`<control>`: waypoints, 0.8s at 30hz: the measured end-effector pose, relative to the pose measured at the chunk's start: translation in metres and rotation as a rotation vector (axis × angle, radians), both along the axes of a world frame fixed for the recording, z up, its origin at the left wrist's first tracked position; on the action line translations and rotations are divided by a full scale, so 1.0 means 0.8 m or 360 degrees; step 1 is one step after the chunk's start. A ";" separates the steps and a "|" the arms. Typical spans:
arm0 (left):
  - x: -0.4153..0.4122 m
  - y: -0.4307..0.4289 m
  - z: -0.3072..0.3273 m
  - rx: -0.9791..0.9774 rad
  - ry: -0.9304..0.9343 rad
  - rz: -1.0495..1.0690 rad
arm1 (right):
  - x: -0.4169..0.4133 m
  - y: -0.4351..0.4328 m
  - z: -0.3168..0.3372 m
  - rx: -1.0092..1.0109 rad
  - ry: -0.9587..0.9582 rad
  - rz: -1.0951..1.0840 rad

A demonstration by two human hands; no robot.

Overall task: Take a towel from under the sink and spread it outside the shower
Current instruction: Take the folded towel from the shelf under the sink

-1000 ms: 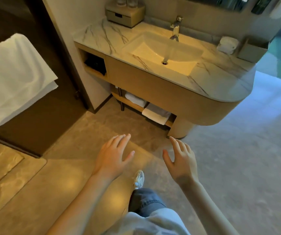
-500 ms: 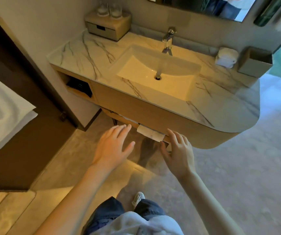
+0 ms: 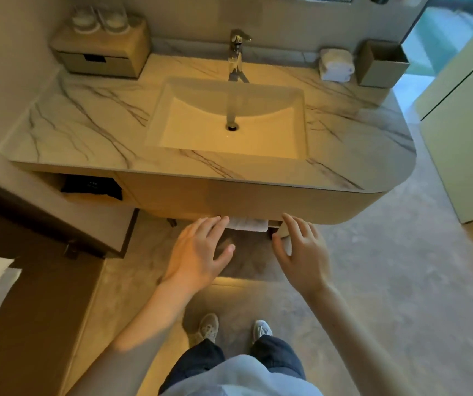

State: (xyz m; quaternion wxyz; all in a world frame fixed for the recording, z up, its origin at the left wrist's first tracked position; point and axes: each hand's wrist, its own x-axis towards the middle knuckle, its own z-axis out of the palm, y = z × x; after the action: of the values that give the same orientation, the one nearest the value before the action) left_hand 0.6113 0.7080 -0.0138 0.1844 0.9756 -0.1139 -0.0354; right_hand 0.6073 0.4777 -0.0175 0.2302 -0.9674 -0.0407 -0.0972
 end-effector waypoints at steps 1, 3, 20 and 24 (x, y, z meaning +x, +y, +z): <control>0.003 0.010 -0.003 -0.0005 -0.0003 -0.0017 | 0.001 0.009 -0.002 -0.0003 0.0018 -0.0020; 0.011 0.025 -0.011 -0.0006 0.0011 -0.0028 | 0.004 0.025 -0.008 -0.0001 0.0042 -0.0050; 0.067 0.013 -0.216 -0.0022 0.0113 -0.0029 | 0.069 0.028 -0.236 -0.0055 0.0096 -0.0005; 0.093 0.009 -0.334 -0.0067 0.0089 -0.0079 | 0.088 0.020 -0.345 -0.0079 0.0119 0.0025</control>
State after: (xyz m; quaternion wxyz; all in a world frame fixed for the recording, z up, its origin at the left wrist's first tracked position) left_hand 0.6860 0.7149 -0.2810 0.2072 0.9670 -0.1337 -0.0648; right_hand 0.6779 0.4937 -0.2935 0.2083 -0.9754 -0.0420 -0.0582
